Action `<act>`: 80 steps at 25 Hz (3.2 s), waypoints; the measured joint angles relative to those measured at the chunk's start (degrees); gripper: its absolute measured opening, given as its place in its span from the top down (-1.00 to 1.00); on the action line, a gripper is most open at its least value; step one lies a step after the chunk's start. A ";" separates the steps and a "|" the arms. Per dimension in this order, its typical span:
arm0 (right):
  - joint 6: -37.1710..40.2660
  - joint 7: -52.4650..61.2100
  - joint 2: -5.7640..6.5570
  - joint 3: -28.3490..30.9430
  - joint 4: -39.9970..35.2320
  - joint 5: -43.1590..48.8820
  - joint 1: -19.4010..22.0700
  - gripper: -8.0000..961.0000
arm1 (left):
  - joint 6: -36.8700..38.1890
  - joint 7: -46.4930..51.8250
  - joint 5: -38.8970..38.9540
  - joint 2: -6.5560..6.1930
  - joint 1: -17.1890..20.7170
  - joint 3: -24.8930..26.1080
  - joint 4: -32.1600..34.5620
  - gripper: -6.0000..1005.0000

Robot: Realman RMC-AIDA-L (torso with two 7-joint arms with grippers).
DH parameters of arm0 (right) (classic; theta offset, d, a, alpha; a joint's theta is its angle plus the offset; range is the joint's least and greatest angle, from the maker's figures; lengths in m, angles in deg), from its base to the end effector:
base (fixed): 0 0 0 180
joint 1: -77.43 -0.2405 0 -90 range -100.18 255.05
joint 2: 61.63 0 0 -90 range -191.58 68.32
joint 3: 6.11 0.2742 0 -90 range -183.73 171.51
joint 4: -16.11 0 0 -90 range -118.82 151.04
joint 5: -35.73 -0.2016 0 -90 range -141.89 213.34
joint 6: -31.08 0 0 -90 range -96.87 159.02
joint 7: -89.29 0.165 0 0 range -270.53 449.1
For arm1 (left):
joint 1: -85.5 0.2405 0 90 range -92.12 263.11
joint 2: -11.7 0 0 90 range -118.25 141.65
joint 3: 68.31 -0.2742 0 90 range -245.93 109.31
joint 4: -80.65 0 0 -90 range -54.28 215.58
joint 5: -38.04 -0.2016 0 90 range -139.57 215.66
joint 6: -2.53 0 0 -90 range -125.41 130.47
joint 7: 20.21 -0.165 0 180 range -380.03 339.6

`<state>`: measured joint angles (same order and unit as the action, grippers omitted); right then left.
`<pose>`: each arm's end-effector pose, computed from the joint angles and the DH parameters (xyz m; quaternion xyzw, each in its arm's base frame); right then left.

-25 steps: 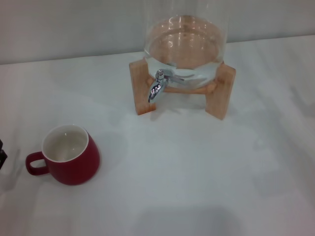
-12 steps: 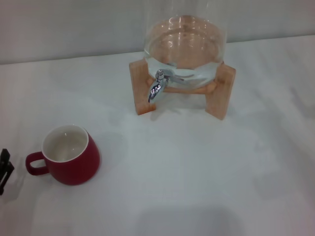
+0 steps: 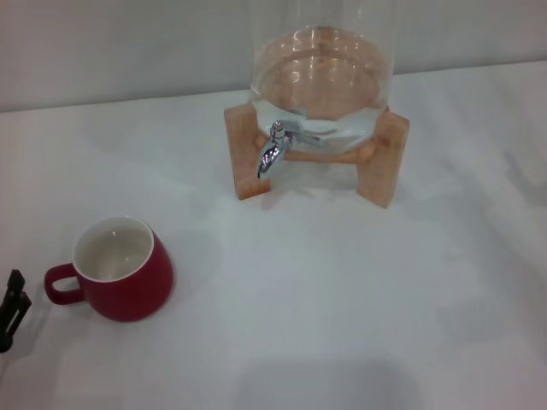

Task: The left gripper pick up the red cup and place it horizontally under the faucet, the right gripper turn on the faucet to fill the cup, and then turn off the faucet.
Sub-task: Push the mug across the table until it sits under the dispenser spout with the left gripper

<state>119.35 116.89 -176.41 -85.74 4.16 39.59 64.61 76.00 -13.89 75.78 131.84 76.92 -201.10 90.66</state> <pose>0.3571 0.2889 0.0785 -0.6192 0.1712 0.4390 0.6282 -0.3763 0.2468 -0.0455 -0.7243 -0.2456 -0.2524 0.5928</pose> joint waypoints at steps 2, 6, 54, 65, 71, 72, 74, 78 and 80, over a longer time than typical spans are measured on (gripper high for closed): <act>0.08 0.00 0.00 0.00 0.00 0.00 0.00 -0.76 | -0.02 0.02 0.00 0.00 0.15 -0.05 0.01 -0.76; 0.31 -0.01 0.00 0.00 0.00 0.00 0.00 -0.75 | -0.05 -0.01 0.00 0.00 0.30 -0.53 0.02 -0.76; 1.61 -0.02 0.00 -0.20 0.00 0.09 0.70 -0.75 | -0.08 -0.08 -0.09 0.27 2.51 -2.94 1.21 -0.76; 1.64 -0.08 0.00 -0.53 0.00 0.09 0.74 -0.74 | -0.08 -0.08 0.06 0.27 2.60 -3.71 1.62 -0.76; 1.63 -0.10 0.00 -0.53 0.00 0.09 0.78 -0.74 | -0.10 -0.08 0.12 0.26 2.60 -4.45 2.15 -0.76; 1.59 -0.10 0.00 -0.53 0.00 0.09 0.76 -0.74 | -0.12 -0.08 0.25 0.26 2.60 -4.72 2.18 -0.76; 1.51 -0.10 0.00 -0.53 0.00 0.09 0.74 -0.74 | -0.15 -0.08 0.45 0.26 2.60 -4.95 2.20 -0.76; 1.49 -0.10 0.00 -0.60 0.00 0.09 0.65 -0.74 | -0.19 -0.08 0.49 0.26 2.60 -5.02 2.21 -0.76; 1.50 -0.10 0.00 -0.61 0.00 0.08 0.66 -0.74 | -0.23 -0.08 0.50 0.26 2.60 -5.06 2.22 -0.76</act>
<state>120.85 116.79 -176.41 -86.35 4.16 39.68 65.27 75.77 -13.98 76.28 132.11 79.52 -206.16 92.87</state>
